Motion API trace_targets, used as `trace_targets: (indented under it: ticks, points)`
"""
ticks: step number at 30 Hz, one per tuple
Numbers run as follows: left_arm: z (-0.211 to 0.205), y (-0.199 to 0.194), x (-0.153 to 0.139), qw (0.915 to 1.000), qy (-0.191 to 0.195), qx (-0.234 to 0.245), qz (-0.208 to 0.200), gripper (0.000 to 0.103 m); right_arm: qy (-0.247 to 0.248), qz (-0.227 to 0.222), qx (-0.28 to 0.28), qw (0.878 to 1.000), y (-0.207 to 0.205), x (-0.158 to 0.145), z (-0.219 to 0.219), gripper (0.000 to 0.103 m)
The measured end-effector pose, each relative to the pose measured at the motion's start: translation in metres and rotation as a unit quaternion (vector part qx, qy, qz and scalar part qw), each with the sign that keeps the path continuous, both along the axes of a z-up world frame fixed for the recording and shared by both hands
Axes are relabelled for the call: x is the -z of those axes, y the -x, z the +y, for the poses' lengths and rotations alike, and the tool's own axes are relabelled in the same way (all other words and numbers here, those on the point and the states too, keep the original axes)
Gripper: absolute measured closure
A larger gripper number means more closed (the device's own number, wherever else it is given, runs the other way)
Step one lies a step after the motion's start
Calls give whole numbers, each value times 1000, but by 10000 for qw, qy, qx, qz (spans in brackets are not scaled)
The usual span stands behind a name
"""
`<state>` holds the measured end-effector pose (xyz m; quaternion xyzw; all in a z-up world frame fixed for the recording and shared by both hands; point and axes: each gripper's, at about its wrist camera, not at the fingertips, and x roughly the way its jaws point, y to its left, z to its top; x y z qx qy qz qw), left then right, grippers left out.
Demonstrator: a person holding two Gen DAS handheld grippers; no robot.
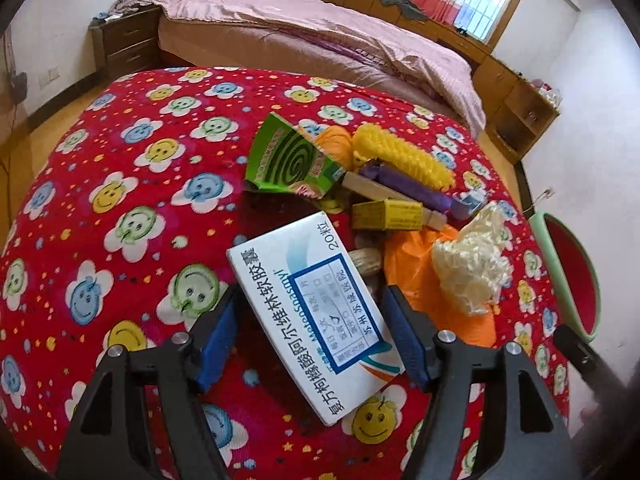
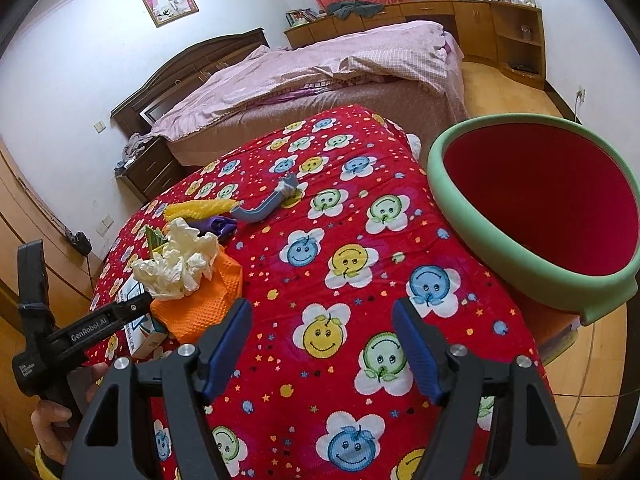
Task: Collect trash
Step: 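Grasp the white medicine box with the left tool while the right tool grasps the crumpled tissue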
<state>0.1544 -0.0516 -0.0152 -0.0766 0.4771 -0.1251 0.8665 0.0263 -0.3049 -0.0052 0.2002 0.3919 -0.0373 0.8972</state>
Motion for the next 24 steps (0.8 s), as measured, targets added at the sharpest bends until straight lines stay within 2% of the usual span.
trace_targets:
  ticks: [4,9,16,21,24]
  points:
    - [3,4,2,10000,5,-51,26,33,-26,-27,-4,10000,2,-1,-1,28]
    - [7,14,-2,9999,154,54,-48,43,-19,-65,-44,10000,4,-4,1,28]
    - [15,22,-17,9991,268,117,-322,44,51,-144,-229,9996,-2,-13,12,28]
    - [26,23,-21,9991,175,-71,-380,44,47,-275,-472,9985,-16,-21,28,28]
    - [37,23,-21,9988,170,-230,-389,44,41,-287,-655,9974,-26,-23,42,20]
